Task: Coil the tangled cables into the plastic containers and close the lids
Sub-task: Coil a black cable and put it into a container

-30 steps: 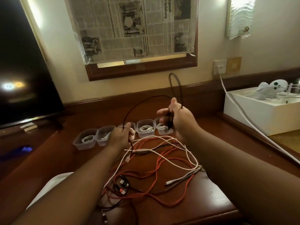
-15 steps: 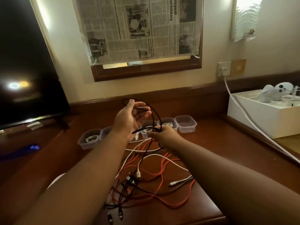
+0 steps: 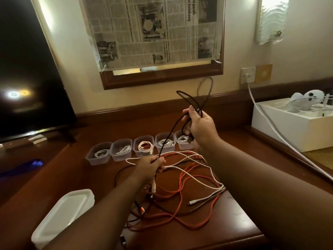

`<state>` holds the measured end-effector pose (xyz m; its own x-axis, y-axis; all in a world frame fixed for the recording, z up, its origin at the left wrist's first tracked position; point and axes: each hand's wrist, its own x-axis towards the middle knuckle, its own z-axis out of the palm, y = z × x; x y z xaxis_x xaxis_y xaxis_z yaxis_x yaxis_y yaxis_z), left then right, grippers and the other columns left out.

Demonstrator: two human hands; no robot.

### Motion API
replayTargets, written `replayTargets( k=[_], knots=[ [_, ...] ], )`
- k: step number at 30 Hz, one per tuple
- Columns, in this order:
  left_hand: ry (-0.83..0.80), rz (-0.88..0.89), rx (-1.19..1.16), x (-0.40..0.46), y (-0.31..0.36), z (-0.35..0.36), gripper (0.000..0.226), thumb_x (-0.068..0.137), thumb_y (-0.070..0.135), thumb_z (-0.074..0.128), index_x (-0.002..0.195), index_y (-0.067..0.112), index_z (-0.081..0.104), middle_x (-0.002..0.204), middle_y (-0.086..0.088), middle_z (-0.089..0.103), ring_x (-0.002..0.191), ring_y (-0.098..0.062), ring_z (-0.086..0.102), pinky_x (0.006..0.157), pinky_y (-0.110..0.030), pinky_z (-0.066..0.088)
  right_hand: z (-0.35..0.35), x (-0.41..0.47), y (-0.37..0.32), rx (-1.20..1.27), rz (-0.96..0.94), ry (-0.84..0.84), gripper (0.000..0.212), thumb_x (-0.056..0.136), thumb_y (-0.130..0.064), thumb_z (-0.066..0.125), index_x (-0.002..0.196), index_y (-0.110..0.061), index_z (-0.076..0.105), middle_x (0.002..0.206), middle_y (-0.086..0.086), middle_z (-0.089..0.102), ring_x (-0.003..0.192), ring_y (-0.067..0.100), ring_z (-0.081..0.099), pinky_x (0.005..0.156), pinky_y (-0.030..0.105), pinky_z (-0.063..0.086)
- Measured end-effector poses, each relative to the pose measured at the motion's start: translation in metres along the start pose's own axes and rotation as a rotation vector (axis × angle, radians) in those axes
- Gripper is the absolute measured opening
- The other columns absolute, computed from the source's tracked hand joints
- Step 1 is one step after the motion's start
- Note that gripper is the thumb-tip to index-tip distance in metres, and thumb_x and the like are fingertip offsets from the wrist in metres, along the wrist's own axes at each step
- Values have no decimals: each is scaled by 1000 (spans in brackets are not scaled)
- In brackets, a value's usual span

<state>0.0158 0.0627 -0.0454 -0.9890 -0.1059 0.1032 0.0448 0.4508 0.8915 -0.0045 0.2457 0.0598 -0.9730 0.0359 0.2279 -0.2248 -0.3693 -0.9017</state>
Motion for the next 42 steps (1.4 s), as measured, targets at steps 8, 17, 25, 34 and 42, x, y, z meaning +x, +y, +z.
replayTargets(
  k=[8, 17, 25, 34, 42],
  knots=[
    [479, 0, -347, 24, 58, -32, 26, 103, 34, 47, 103, 22, 69, 73, 3, 48, 59, -10, 40, 50, -23, 37, -18, -2, 5, -64, 71, 25, 26, 102, -29, 51, 88, -10, 62, 69, 4, 52, 41, 7, 42, 43, 23, 36],
    [243, 177, -766, 25, 97, -62, 28, 91, 6, 38, 87, 10, 65, 52, 7, 38, 44, -7, 27, 44, -23, 18, -30, -6, 1, -327, 117, -43, 22, 99, -21, 54, 82, -11, 64, 69, 5, 54, 43, 7, 47, 37, 19, 35],
    [-43, 323, -350, -18, 93, -78, 27, 68, 11, 47, 68, 13, 74, 54, -3, 43, 49, -14, 31, 48, -28, 19, -39, -29, -33, -1075, 552, -987, 39, 87, -41, 66, 97, -3, 67, 79, 13, 59, 54, 15, 41, 51, 28, 27],
    [-707, 254, 89, -77, 106, -86, 16, 80, 19, 69, 92, 19, 79, 92, -9, 68, 85, -27, 60, 77, -34, 50, -29, -72, -44, -987, 738, -1268, 42, 107, -29, 35, 133, -5, 56, 109, 3, 69, 97, 15, 67, 86, 29, 55],
    [-693, 229, 194, -125, 97, -69, 24, 74, 33, 78, 95, 22, 77, 99, -3, 74, 100, -24, 69, 90, -35, 54, -35, -100, -50, -793, 720, -1216, 37, 106, -26, 36, 119, -6, 65, 117, 12, 69, 114, 26, 64, 101, 38, 51]
  ],
)
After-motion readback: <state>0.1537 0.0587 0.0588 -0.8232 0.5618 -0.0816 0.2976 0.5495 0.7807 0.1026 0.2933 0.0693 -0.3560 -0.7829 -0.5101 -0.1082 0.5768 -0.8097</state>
